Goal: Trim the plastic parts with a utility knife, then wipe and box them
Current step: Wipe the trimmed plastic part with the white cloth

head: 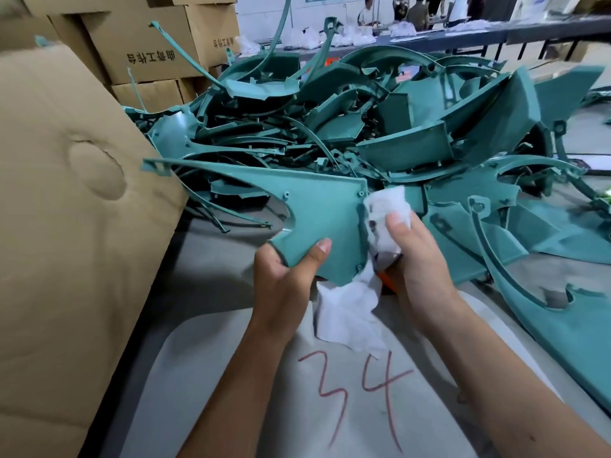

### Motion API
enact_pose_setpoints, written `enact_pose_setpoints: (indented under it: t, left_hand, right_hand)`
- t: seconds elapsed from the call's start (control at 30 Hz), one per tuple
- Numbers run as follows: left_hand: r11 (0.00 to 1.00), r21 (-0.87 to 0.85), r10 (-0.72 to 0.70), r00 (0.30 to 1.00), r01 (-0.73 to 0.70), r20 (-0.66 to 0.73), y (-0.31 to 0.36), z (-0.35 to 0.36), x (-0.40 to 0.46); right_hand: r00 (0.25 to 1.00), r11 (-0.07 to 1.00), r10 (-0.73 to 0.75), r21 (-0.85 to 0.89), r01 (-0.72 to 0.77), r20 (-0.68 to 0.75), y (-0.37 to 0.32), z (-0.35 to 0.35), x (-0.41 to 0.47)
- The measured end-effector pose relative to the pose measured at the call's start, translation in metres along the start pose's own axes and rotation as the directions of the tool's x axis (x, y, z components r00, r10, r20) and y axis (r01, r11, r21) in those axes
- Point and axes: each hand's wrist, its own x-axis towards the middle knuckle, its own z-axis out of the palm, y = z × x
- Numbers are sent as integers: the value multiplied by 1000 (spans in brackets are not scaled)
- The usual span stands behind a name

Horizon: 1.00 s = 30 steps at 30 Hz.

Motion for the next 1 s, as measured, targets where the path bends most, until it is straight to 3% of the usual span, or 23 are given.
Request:
enact_pose_setpoints:
  t: [0.13, 0.33, 0.43, 0.6, 0.67, 0.77, 0.93, 1.0]
  left_hand:
    - [990, -75, -126, 986, 119, -105, -5, -7, 6]
    - [995, -47, -92, 996, 93, 21, -4, -11, 5]
    - [990, -83, -106, 993, 110, 52, -3, -4, 2]
    - [935, -300, -214, 975, 189, -52, -8, 27, -14]
    - [918, -353, -186, 983, 178, 13, -9, 35, -18]
    - [969, -239, -62, 997, 70, 41, -13, 37, -19]
    - [991, -127, 38, 994, -51, -105, -12, 21, -9]
    - [992, -117, 40, 993, -53, -111, -10, 15, -3]
  right_hand:
    - [1000, 1000, 24, 6, -24, 15, -5, 4, 2]
    - [996, 999, -47, -1, 47, 72, -2, 3, -4]
    - [997, 997, -73, -32, 73, -17, 0, -1, -1]
    - [976, 991, -112, 52, 123, -188, 5, -1, 1]
    - [987, 983, -69, 157, 92, -143, 5, 2, -2]
    - [995, 977, 7, 212, 14, -98, 4, 3, -5]
    - [994, 987, 113, -114, -113, -5, 7, 9, -6]
    - [975, 968, 221, -125, -215, 31, 13, 15, -10]
